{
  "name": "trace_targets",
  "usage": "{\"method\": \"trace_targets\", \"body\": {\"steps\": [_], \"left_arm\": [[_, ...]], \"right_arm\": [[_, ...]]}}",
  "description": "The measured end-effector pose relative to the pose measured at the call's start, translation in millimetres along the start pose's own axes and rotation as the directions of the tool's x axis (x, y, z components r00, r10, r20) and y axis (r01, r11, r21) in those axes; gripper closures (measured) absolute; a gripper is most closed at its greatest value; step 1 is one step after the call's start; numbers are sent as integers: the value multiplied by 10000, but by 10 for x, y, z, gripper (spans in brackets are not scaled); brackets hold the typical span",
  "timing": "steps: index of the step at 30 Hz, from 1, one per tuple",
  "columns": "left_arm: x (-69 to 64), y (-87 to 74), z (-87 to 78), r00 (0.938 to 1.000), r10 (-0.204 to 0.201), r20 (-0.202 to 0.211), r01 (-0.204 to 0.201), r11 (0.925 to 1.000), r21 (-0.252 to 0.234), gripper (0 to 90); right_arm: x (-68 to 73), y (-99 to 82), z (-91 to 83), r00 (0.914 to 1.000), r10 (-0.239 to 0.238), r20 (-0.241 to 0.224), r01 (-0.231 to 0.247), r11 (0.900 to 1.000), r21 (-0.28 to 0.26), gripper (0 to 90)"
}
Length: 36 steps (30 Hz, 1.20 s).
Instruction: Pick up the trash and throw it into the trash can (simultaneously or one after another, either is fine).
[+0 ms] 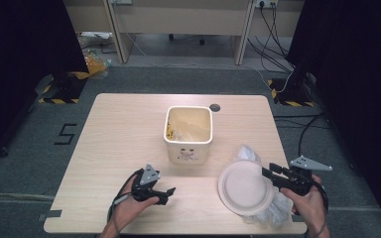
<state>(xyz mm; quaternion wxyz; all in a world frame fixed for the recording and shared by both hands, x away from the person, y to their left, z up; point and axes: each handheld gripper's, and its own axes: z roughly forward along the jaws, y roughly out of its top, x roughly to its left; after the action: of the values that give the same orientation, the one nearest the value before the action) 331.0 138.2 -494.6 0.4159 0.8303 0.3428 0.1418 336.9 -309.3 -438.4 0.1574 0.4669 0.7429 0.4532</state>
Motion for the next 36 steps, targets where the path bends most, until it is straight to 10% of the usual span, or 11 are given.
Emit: {"method": "trace_targets", "body": {"steps": [16,36], "left_arm": [[-580,362,633,9895,589,1323,-633,9976,291,151],[-879,462,1059,9912,937,935,-999,9930,636,151]], "right_arm": [[-45,-70,-43,9993,333,-146,-333,9994,3,569],[-76,-153,16,9965,609,-573,-588,9975,382,529]]}}
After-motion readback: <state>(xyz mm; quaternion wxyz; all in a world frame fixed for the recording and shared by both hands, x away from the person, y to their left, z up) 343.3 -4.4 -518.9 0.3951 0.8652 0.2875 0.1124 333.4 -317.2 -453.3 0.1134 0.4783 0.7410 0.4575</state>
